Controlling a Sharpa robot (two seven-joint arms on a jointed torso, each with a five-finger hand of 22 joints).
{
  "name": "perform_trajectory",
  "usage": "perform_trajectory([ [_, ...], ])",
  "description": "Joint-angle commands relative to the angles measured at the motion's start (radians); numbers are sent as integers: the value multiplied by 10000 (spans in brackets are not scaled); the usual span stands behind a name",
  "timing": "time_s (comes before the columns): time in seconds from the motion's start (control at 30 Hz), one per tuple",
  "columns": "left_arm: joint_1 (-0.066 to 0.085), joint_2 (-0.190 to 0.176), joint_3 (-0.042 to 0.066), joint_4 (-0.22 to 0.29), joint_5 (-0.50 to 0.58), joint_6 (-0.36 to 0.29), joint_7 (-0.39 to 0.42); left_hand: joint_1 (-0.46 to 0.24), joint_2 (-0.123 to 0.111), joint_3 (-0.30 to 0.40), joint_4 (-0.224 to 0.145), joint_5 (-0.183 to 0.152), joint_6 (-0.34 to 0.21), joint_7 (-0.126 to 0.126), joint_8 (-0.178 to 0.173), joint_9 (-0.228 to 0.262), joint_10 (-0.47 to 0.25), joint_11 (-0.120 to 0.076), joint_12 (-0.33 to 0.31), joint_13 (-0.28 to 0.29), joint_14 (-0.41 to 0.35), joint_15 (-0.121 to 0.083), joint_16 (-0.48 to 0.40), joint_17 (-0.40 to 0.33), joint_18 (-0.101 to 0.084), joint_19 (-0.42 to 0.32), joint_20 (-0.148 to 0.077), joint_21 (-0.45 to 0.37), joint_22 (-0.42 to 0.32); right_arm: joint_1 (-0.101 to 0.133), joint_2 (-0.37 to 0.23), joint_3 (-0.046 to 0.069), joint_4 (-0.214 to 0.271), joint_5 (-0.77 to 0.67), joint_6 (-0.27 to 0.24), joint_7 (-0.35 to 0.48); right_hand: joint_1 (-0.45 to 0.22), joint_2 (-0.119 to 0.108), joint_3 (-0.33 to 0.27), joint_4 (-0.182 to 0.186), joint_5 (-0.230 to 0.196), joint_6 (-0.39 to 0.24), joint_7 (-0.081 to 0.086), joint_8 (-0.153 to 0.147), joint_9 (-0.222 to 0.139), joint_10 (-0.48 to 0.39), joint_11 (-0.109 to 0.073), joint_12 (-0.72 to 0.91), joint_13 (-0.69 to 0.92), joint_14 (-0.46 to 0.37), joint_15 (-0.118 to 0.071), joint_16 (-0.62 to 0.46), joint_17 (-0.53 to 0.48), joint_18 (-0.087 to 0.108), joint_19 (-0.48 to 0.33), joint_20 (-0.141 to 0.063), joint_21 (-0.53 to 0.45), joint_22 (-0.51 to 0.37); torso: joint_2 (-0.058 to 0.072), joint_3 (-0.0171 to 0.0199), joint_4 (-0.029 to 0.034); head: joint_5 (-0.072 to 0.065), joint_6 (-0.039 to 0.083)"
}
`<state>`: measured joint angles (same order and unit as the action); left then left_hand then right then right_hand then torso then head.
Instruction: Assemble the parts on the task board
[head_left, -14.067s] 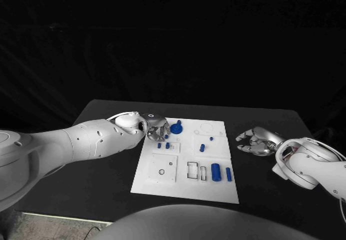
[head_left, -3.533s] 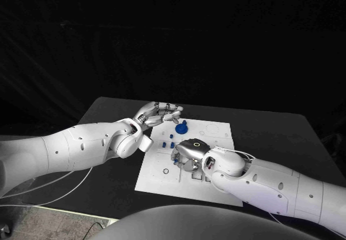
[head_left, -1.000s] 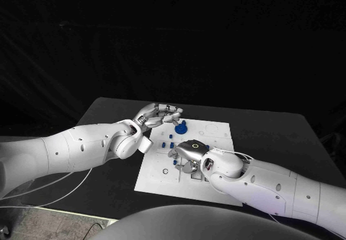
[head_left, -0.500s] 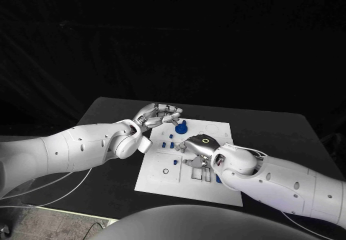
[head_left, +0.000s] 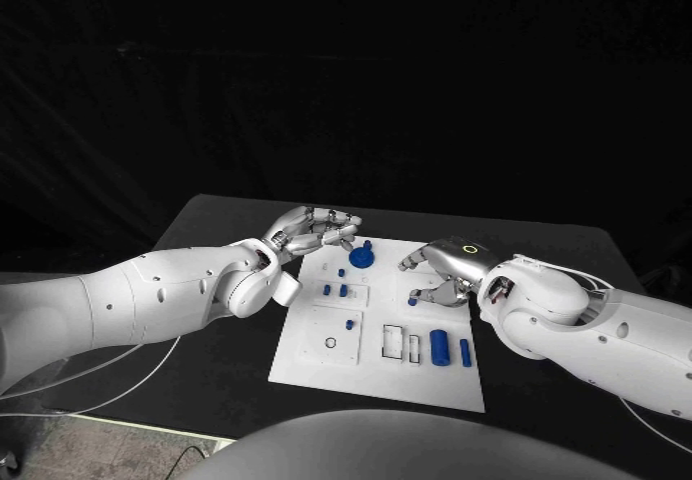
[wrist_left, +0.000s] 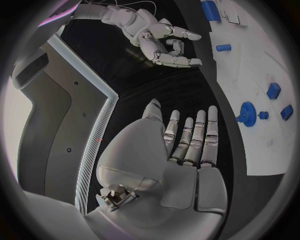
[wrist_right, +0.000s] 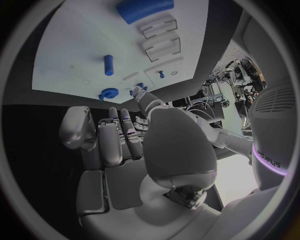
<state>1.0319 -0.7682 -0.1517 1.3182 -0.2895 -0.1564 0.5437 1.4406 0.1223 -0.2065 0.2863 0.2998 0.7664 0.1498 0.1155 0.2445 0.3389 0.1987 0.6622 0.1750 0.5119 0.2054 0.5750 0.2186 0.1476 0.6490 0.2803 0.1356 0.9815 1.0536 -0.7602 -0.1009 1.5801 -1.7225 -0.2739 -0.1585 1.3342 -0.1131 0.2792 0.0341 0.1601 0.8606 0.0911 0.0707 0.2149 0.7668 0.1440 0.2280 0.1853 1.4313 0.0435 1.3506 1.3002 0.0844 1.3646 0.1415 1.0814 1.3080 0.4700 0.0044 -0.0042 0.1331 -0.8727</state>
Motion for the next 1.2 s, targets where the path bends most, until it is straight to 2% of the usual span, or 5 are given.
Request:
perform_trajectory([
  [0.03,-19,19,5,-6,141,150,130,40,80,-17,-11,51,-46,4,60,-12,-51,-9,55,-16,-33,72,47,-17,-61,88,-11,-49,7,-55,-68,-4,-172,147,422,-311,41,30,-146,59,-47,-285,-318,-91,-131,-139,28,-53,-90,-4,99,58,-31,145,0,112,-65,1275,-22,21,17,-41,1],
  [0.13,-37,12,5,-16,153,158,132,41,83,-17,-10,53,-47,3,60,-13,-52,-8,57,-17,-33,72,49,-18,-61,89,-12,-49,7,-131,-74,-4,-341,164,405,-289,131,20,-338,149,-59,-820,-529,-107,-341,-165,45,-8,-186,-11,123,62,-59,151,9,143,-101,1273,-18,20,19,-47,1],
  [0.27,-78,-1,5,-33,162,171,138,41,83,-17,-10,53,-47,3,60,-13,-52,-8,57,-17,-33,72,49,-18,-61,89,-12,-49,7,-254,8,-5,-595,220,377,-231,175,-14,-538,294,-134,-948,-317,-51,-450,-203,56,24,-276,-12,135,75,-73,151,22,157,-118,1276,-17,31,32,-55,1],
  [0.57,-120,-14,5,-44,166,183,134,46,96,-16,-6,60,-49,3,63,-15,-57,-5,62,-22,-35,74,52,-21,-64,91,-14,-50,9,-482,393,-4,-1247,300,317,-16,512,171,-634,366,67,-140,289,244,-383,101,12,315,-364,47,150,173,-29,130,118,175,-17,1320,-4,14,39,-82,1],
  [1.2,-130,15,5,-45,167,231,106,53,104,-16,-6,67,-50,3,65,-16,-61,-3,66,-25,-37,75,55,-23,-67,93,-15,-51,9,-797,1058,-2,-2122,465,224,329,752,408,-425,224,313,997,643,472,-274,1159,-188,799,-415,95,24,254,-12,106,216,74,113,1371,-4,4,30,-84,1],
])
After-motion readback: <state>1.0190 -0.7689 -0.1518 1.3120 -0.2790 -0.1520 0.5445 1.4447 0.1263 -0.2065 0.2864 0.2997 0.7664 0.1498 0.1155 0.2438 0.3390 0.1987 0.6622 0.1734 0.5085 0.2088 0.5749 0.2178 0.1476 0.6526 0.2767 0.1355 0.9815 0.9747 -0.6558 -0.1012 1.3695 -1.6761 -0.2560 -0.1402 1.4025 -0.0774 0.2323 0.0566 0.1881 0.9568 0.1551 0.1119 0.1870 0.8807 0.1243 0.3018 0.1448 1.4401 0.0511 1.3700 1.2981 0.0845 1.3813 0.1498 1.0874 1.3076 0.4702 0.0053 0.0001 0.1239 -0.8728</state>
